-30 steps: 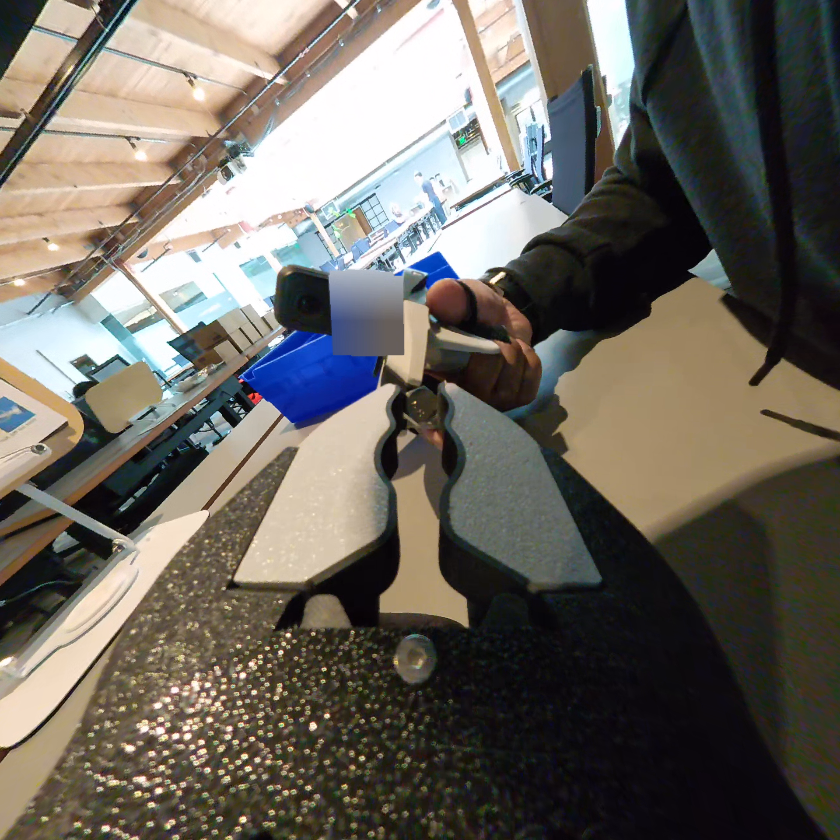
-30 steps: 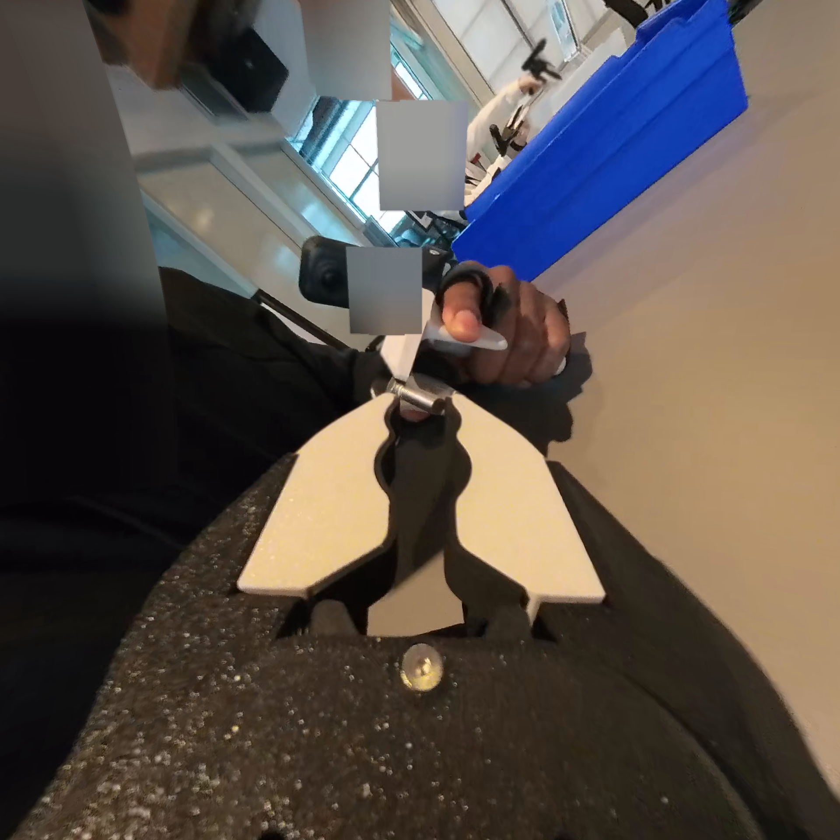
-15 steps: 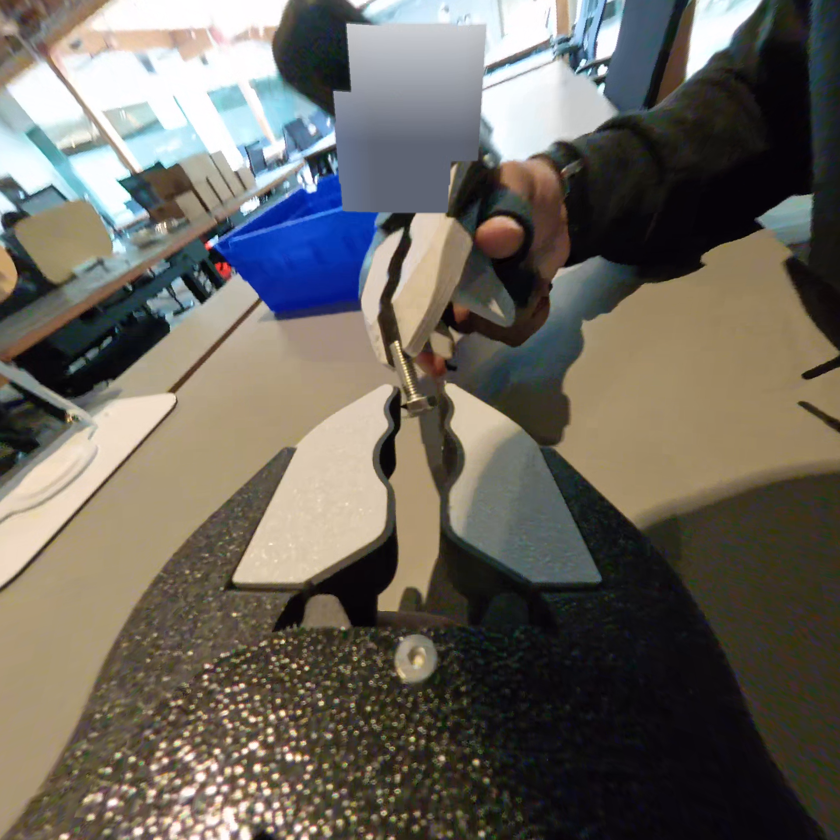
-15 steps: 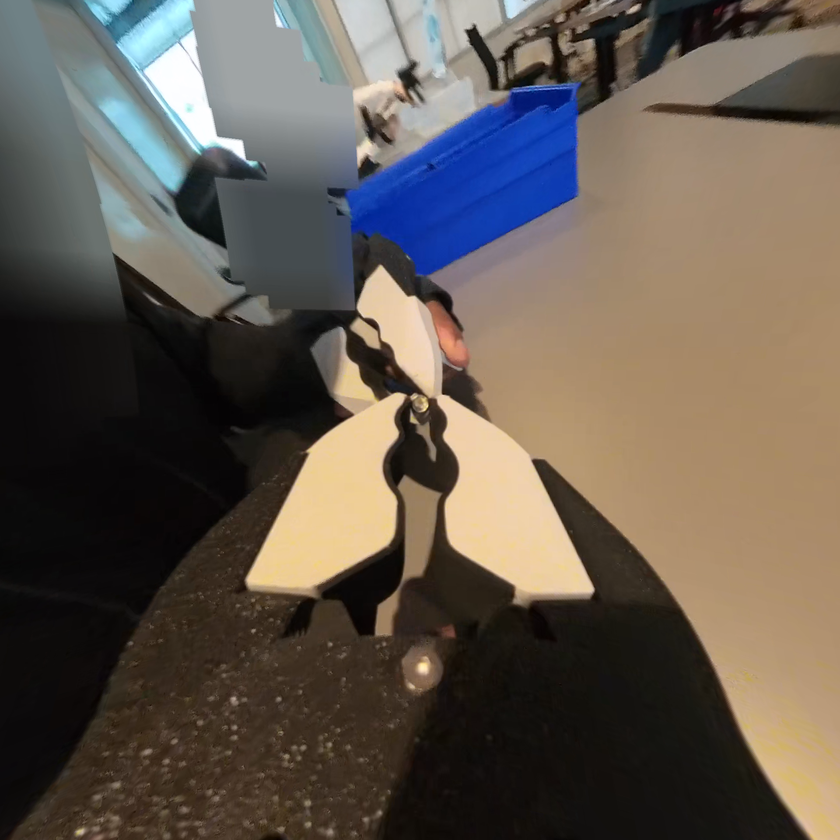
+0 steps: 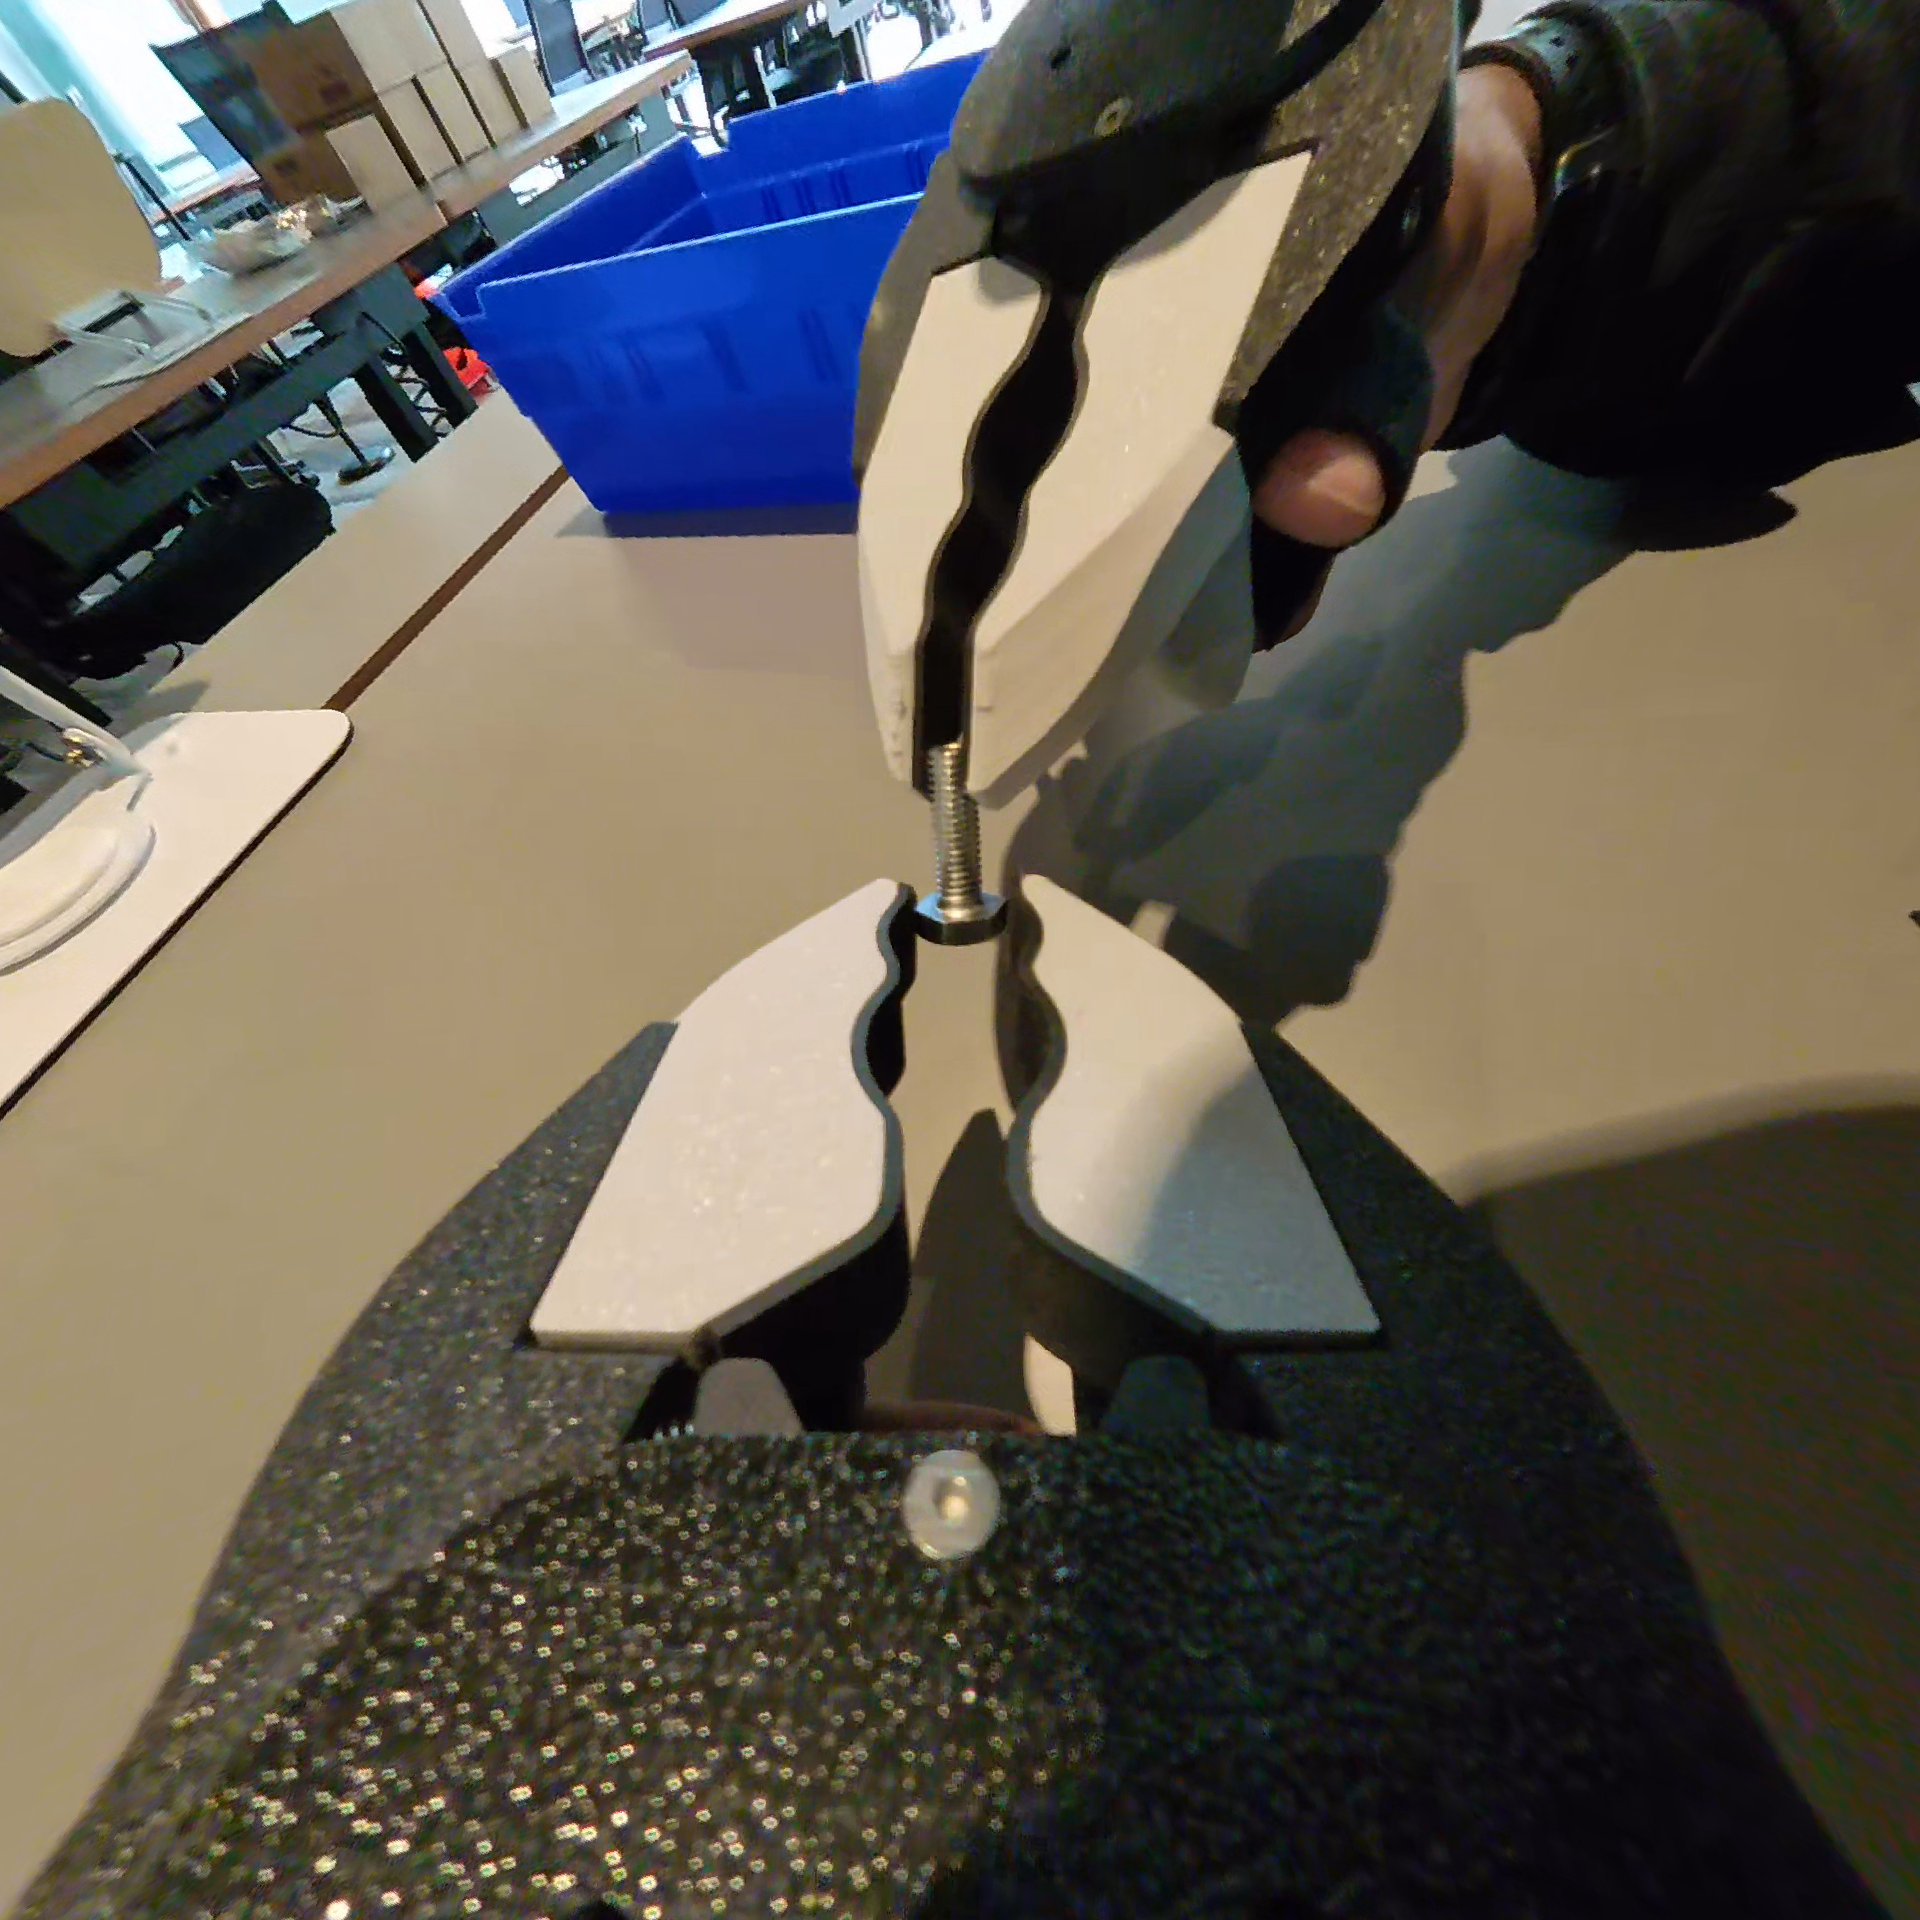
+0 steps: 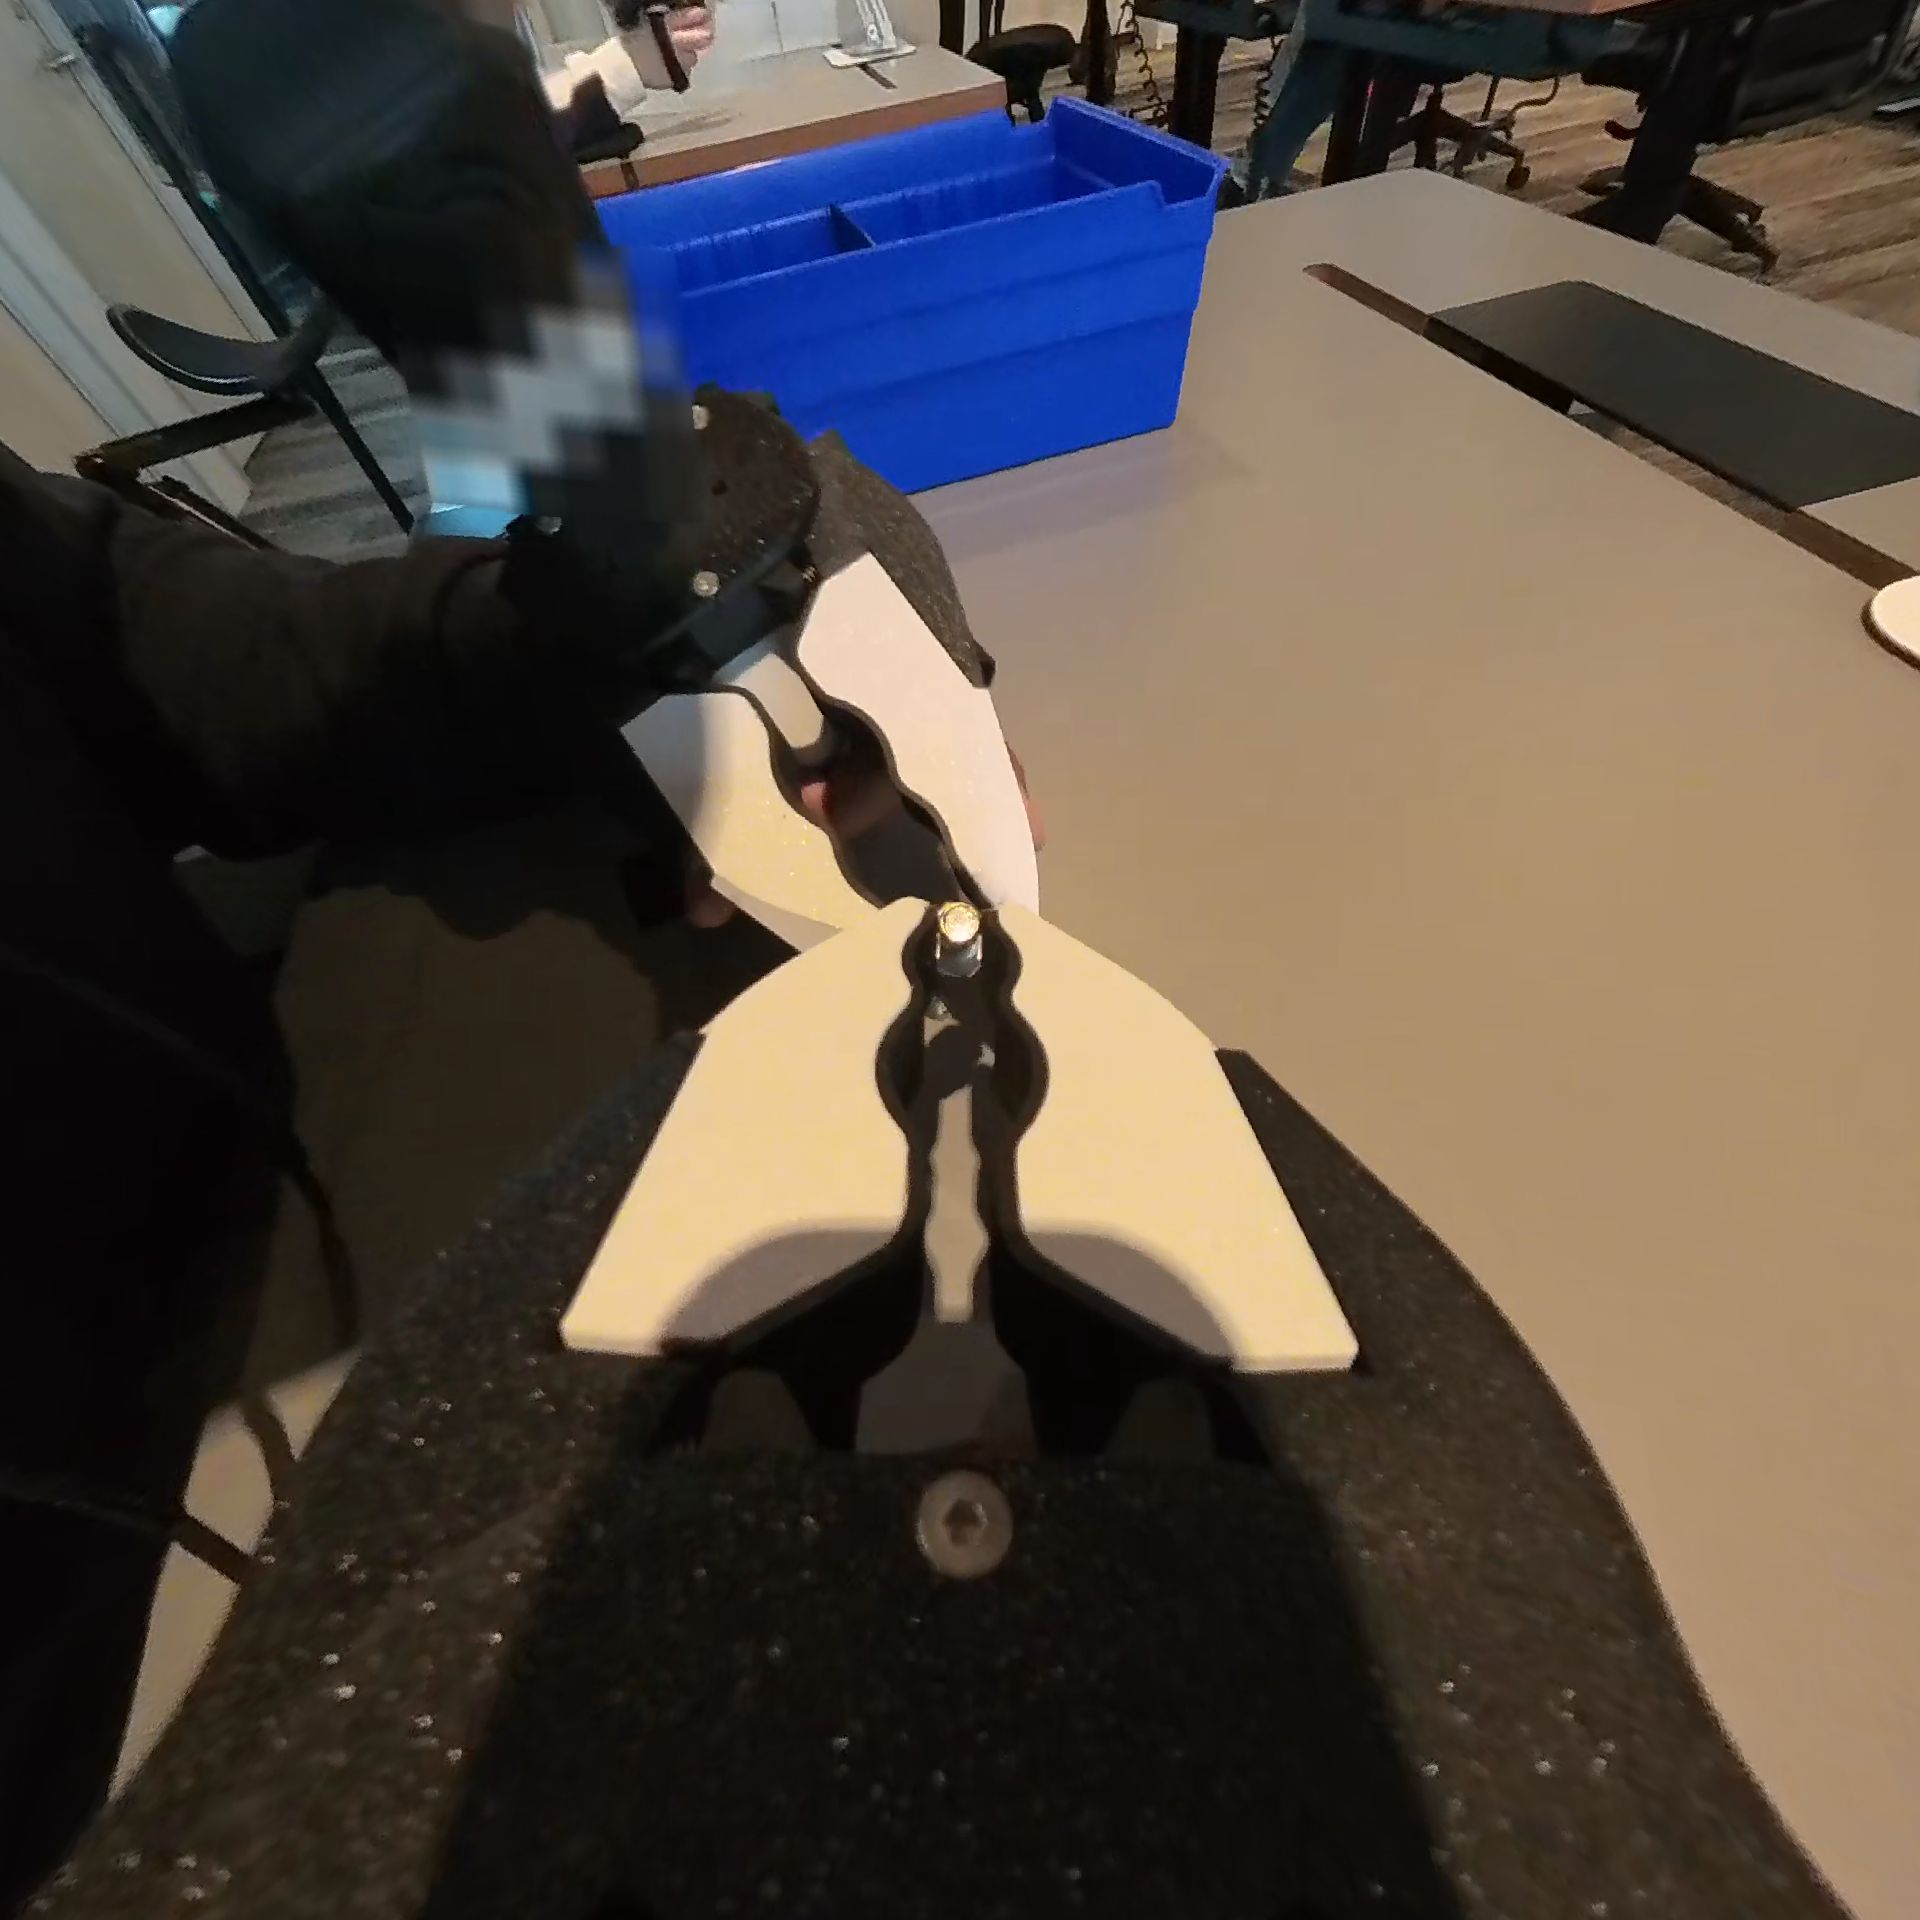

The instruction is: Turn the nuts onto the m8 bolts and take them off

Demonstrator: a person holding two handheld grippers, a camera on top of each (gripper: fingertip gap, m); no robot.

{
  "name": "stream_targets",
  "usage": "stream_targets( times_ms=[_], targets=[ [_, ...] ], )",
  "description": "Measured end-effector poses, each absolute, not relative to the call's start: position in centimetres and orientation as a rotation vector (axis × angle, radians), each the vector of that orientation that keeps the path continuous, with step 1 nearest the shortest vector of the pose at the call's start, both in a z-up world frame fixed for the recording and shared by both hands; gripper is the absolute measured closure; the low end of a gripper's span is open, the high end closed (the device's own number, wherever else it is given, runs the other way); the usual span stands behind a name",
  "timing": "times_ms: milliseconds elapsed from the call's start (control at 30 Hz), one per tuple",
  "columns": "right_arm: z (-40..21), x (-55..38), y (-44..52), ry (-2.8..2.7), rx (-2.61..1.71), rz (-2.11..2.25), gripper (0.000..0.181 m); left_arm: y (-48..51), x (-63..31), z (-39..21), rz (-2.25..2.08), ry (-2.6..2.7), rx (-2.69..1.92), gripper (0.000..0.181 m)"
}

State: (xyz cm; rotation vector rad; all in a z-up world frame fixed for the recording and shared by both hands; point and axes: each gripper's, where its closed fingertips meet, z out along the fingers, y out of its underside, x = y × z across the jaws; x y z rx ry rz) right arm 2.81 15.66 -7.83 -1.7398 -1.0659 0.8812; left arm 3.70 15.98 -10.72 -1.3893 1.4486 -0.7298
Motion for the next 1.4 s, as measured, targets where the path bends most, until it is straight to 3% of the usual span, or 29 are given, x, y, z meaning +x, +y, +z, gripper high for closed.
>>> stream_targets(
  times_ms=[300, 467, 667, 1000, 1100, 1300, 1400],
  targets=[
    [-8.0, 3.7, 16.1, -1.129, -1.715, 0.794, 0.167, 16.9, 3.4, -10.4, -0.642, 1.421, -1.341, 0.166],
    [-12.3, 6.0, 15.8, -1.395, -1.838, 0.643, 0.158, 18.0, 2.4, -11.1, -0.552, 1.441, -1.35, 0.166],
    [-16.0, 6.1, 15.5, -1.62, -1.932, 0.524, 0.16, 18.0, 2.2, -12.0, -0.475, 1.498, -1.346, 0.166],
    [-16.3, 5.9, 16.5, -1.656, -1.969, 0.412, 0.166, 18.8, 2.1, -12.0, -0.451, 1.464, -1.383, 0.166],
    [-14.3, 5.8, 18.1, -1.538, -1.932, 0.447, 0.166, 20.4, 2.5, -10.8, -0.502, 1.361, -1.413, 0.166],
    [-4.0, 5.5, 23.0, -1.228, -1.633, 0.598, 0.166, 24.7, 5.2, -7.9, -0.406, 1.274, -1.334, 0.166],
    [-2.9, 5.8, 23.7, -1.146, -1.593, 0.625, 0.166, 24.6, 5.7, -7.5, -0.4, 1.194, -1.318, 0.166]
  ],
)
